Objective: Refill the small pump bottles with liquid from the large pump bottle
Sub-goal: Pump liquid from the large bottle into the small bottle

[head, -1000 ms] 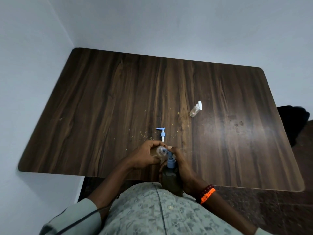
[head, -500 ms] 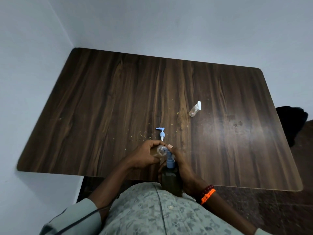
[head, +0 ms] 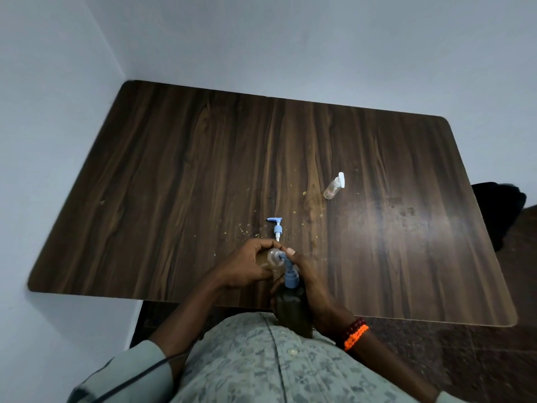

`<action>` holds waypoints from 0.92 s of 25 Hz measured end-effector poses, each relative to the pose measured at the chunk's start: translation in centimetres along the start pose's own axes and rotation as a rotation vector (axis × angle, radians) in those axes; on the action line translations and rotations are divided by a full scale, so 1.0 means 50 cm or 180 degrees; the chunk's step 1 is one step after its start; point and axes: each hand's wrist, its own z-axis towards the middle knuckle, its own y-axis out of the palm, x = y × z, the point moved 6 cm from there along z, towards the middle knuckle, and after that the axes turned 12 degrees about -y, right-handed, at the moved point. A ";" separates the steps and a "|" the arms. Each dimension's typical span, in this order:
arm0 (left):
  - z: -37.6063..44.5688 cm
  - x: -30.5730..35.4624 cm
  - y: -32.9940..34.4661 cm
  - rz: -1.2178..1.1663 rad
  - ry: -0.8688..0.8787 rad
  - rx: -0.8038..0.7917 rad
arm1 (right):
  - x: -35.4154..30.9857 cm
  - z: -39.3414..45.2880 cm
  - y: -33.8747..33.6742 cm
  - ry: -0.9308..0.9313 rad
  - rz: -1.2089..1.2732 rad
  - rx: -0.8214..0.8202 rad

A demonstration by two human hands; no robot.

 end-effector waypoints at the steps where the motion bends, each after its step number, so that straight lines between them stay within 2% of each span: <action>1: -0.002 0.003 -0.001 -0.0015 0.0006 0.0000 | 0.001 0.002 0.001 -0.0016 -0.0008 -0.0026; 8: 0.004 -0.005 0.012 -0.0036 -0.0041 -0.0117 | 0.001 0.001 -0.004 0.0038 0.0073 -0.0138; 13: 0.009 -0.005 0.002 -0.0041 -0.0013 0.0039 | -0.002 -0.010 -0.007 -0.0256 -0.0584 -0.0129; 16: 0.008 -0.010 -0.004 -0.0059 -0.0069 0.0076 | -0.010 -0.033 -0.019 -0.0853 -0.1370 -0.0196; 19: 0.007 -0.012 -0.005 -0.0070 -0.0087 0.0058 | -0.033 -0.044 -0.019 -0.1452 -0.1978 -0.0499; 23: 0.001 0.003 0.001 -0.0313 -0.0061 -0.0012 | -0.071 -0.056 -0.014 -0.1947 -0.2269 -0.0688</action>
